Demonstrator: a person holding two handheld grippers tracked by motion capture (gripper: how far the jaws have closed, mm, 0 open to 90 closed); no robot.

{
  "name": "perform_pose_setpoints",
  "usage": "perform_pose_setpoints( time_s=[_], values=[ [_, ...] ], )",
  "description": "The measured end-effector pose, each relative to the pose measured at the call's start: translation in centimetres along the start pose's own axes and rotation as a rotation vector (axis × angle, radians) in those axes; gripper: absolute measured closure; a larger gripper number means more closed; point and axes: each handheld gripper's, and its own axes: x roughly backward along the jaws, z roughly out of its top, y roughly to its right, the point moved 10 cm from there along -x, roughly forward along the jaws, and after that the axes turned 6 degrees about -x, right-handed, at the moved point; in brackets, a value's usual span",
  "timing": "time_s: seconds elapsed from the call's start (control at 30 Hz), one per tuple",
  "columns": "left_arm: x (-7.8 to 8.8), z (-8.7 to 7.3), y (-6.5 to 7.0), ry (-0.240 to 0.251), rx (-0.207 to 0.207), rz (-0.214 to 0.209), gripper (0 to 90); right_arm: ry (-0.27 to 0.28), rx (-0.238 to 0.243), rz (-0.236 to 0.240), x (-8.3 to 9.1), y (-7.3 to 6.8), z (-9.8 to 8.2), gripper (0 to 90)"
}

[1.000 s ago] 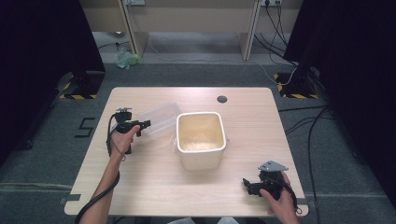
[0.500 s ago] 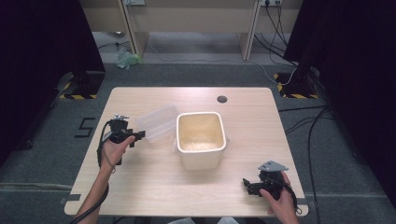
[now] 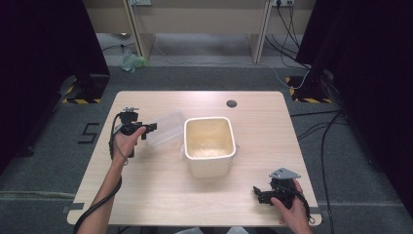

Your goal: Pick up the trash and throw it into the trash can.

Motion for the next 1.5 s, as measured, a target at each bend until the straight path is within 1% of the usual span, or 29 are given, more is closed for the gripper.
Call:
perform_pose_setpoints(
  time_s=[0.03,0.07,0.1,0.13,0.17,0.23,0.27,0.3,0.37,0.4,0.43,0.47,0.53,0.57,0.63,0.67,0.7,0.8,0.93,0.97,1.03,1.1,1.13,1.2,1.23,1.3,1.37,1.4,1.5],
  values=[
    [-0.8,0.6,-0.2,-0.005,-0.012,0.018,28.3,-0.001,-0.002,0.000,0.0,0.0,0.0,0.4],
    [-0.8,0.6,-0.2,-0.005,-0.012,0.018,28.4,-0.001,-0.002,0.000,0.0,0.0,0.0,0.4],
    [-1.7,1.2,-0.2,-0.001,-0.020,0.005,28.5,-0.001,0.000,0.000,0.0,0.0,0.0,0.4],
    [-1.7,1.2,-0.2,-0.001,-0.020,0.005,28.1,-0.001,0.000,0.000,0.0,0.0,0.0,0.4],
    [-2.0,1.3,-0.2,-0.017,-0.005,0.012,28.1,-0.001,-0.001,0.000,0.0,0.0,0.0,0.3],
    [-2.5,1.7,-0.1,-0.021,-0.012,0.009,28.8,-0.001,-0.002,0.000,0.0,0.0,0.0,0.3],
    [-2.5,1.7,-0.1,-0.021,-0.012,0.009,30.2,-0.001,-0.002,0.000,0.0,0.0,0.0,0.3],
    [-2.6,1.8,0.0,-0.026,-0.027,0.005,30.2,-0.001,-0.002,0.000,0.0,0.0,0.0,0.3],
    [-2.7,1.8,0.0,-0.031,-0.059,0.016,33.5,-0.001,-0.002,0.000,0.0,0.0,0.0,0.3],
    [-2.8,1.9,-0.1,-0.029,-0.067,0.024,33.5,-0.001,-0.002,0.000,0.0,0.0,0.0,0.3],
    [-3.1,2.0,-0.2,-0.023,-0.088,0.039,33.6,-0.001,-0.002,0.000,0.0,0.0,0.0,0.3],
    [-3.1,2.0,-0.2,-0.023,-0.088,0.039,33.0,-0.001,-0.002,0.000,0.0,0.0,0.0,0.3],
    [-3.4,2.3,-0.3,-0.014,-0.108,0.046,31.9,-0.001,-0.002,0.000,0.0,0.0,0.0,0.3],
    [-3.6,2.4,-0.2,-0.010,-0.106,0.049,31.3,-0.001,-0.001,0.000,0.0,0.0,0.0,0.3],
    [-3.9,2.7,0.1,-0.007,-0.125,0.052,30.4,-0.001,-0.002,0.000,0.0,0.0,0.0,0.3],
    [-3.9,2.7,0.1,-0.007,-0.125,0.052,30.5,0.001,-0.002,0.000,0.0,0.0,0.0,0.3],
    [-4.0,3.0,0.6,0.005,-0.134,0.051,30.4,0.000,-0.002,0.000,0.0,0.0,0.0,0.3],
    [-4.2,3.1,0.9,0.004,-0.137,0.047,30.1,0.001,-0.002,0.000,0.0,0.0,0.0,0.4],
    [-4.6,3.3,1.2,0.001,-0.143,0.062,29.1,0.001,-0.002,0.000,0.0,0.0,0.0,0.3],
    [-4.7,3.2,1.4,-0.013,-0.154,0.066,29.2,0.001,-0.002,0.000,0.0,0.0,0.0,0.4],
    [-4.8,2.9,1.5,-0.027,-0.160,0.064,30.5,0.001,-0.002,0.000,0.0,0.0,0.0,0.4],
    [-4.8,2.6,1.5,-0.015,-0.187,0.085,30.8,0.001,-0.001,0.000,0.0,0.0,0.0,0.4],
    [-4.8,2.6,1.5,-0.015,-0.187,0.085,31.0,0.001,-0.001,0.000,0.0,0.0,0.0,0.4],
    [-4.4,2.2,1.6,-0.029,-0.222,0.093,31.6,-0.002,-0.001,0.002,0.0,-0.1,0.0,0.3],
    [-4.3,2.0,1.7,-0.035,-0.228,0.098,31.6,-0.002,-0.001,0.002,0.0,-0.1,0.0,0.3],
    [-3.8,1.5,1.8,-0.038,-0.227,0.088,32.6,-0.002,-0.001,0.002,0.0,-0.1,0.0,0.4],
    [-3.2,0.9,1.7,-0.026,-0.221,0.081,33.2,-0.002,-0.001,0.002,0.0,0.0,0.0,0.4],
    [-3.2,0.9,1.7,-0.026,-0.221,0.081,33.4,-0.002,-0.001,0.002,0.0,0.0,0.0,0.4],
    [-2.2,-0.1,1.8,-0.017,-0.229,0.082,34.2,-0.002,-0.002,0.002,0.0,-0.1,0.0,0.4]
  ],
)
